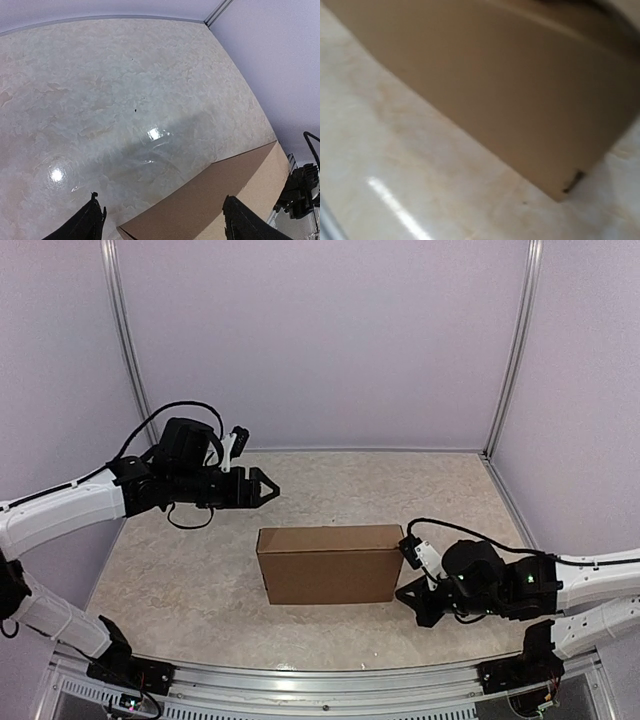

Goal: Fold the paper box

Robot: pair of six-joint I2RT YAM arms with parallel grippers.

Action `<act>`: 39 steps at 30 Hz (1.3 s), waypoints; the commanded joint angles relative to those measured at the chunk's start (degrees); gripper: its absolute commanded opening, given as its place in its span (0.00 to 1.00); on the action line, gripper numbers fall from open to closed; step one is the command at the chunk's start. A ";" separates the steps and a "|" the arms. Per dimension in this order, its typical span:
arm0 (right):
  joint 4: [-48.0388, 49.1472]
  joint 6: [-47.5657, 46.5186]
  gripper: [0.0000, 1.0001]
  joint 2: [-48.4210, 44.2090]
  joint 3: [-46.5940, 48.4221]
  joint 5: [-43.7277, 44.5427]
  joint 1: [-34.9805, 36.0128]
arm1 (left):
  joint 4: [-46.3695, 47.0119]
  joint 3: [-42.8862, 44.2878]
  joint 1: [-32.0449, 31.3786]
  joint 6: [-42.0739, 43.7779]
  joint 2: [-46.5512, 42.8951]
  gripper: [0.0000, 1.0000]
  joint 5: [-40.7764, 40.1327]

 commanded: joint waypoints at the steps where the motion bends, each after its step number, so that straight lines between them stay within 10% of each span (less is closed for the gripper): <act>1: 4.70 3.40 0.00 2.90 0.88 7.59 0.57 | -5.70 0.65 0.20 0.29 3.26 0.65 0.43; 6: 7.70 4.40 0.00 7.21 3.15 12.14 0.56 | -7.06 -0.61 -0.40 0.39 5.43 0.28 2.46; 12: 11.82 4.49 0.00 11.27 5.52 16.12 0.42 | -6.92 -2.88 -2.26 1.15 4.99 0.07 4.45; 39: 32.28 -4.03 0.00 35.08 15.92 -6.54 -13.25 | 2.29 -14.78 -6.56 -3.54 -6.20 0.00 4.53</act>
